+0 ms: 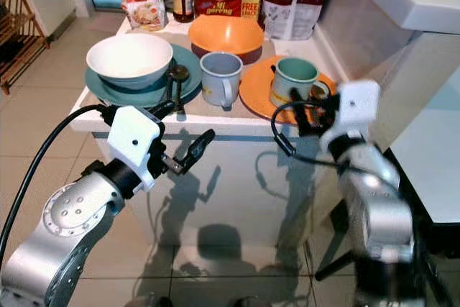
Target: Setting the table
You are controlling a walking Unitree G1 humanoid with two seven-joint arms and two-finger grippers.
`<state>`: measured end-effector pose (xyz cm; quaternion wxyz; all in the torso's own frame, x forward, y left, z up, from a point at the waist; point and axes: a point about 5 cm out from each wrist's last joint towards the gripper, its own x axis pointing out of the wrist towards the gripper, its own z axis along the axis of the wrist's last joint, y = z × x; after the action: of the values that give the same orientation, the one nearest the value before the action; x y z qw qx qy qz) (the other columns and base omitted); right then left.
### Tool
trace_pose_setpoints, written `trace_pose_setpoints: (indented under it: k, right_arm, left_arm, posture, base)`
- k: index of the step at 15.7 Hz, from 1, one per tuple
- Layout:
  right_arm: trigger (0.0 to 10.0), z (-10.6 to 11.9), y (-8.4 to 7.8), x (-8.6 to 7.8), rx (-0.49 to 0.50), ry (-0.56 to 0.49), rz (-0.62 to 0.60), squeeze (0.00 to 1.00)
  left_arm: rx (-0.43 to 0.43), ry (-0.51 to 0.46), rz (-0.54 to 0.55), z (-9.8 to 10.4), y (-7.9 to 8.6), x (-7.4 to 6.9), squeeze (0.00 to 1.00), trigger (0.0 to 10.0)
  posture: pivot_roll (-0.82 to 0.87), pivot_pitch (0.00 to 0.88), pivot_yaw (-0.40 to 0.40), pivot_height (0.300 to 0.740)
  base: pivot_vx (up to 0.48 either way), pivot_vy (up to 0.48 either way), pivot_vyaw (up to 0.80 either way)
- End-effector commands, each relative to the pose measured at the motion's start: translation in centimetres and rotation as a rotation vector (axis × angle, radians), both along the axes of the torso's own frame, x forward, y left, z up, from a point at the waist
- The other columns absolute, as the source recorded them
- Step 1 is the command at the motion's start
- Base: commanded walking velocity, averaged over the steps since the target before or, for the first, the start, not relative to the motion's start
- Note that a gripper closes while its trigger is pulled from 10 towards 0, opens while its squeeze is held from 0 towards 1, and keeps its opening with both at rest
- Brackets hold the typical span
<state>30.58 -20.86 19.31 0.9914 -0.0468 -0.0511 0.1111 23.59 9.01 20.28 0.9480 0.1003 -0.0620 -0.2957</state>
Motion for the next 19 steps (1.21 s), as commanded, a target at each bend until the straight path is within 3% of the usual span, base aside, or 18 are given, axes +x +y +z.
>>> trace_pose_setpoints:
  k: [1, 5, 8, 11, 13, 16, 19]
  right_arm:
    - [10.0, 0.2, -0.3, 0.5, -0.026, -0.013, 0.034, 0.00]
    - [10.0, 1.6, -2.9, 2.6, -0.047, -0.052, -0.009, 0.00]
    - [10.0, 2.2, -4.5, 2.7, -0.072, -0.045, 0.031, 0.00]
    - [10.0, 1.5, -5.6, 2.2, -0.052, 0.034, 0.127, 0.00]
    - [10.0, 0.4, -7.0, 2.0, 0.032, 0.094, 0.175, 0.00]
    - [10.0, -0.3, -8.0, 2.9, 0.082, 0.085, 0.115, 0.00]
    - [10.0, -1.7, -8.1, 3.7, 0.072, 0.156, 0.118, 0.00]
  left_arm:
    - [0.003, -0.009, -0.032, 0.2, -0.4, -0.1, 0.00, 10.0]
    - [0.000, -0.001, -0.102, 0.3, -1.0, -0.8, 0.00, 10.0]
    - [0.001, 0.005, -0.123, 0.3, -1.0, -1.2, 0.00, 10.0]
    - [0.006, 0.013, -0.169, 0.3, -1.4, -1.6, 0.00, 10.0]
    - [0.008, 0.021, -0.190, 0.3, -1.5, -1.7, 0.00, 10.0]
    - [0.004, 0.029, -0.204, 0.2, -1.7, -1.7, 0.00, 10.0]
    - [0.015, 0.062, -0.246, 0.0, -1.9, -2.0, 0.00, 10.0]
  posture:
    - [0.00, 0.043, -0.043, 0.740]
    - [0.01, 0.055, -0.052, 0.740]
    - [0.01, 0.061, -0.049, 0.740]
    - [0.00, 0.063, -0.043, 0.740]
    - [-0.01, 0.064, -0.038, 0.740]
    - [0.00, 0.062, -0.038, 0.740]
    - [0.01, 0.059, -0.040, 0.740]
  base:
    - [0.000, 0.000, 0.00]
    - [0.000, 0.000, 0.00]
    - [0.000, 0.000, 0.00]
    - [0.000, 0.000, 0.00]
    - [0.000, 0.000, 0.00]
    - [0.000, 0.000, 0.00]
    - [0.000, 0.000, 0.00]
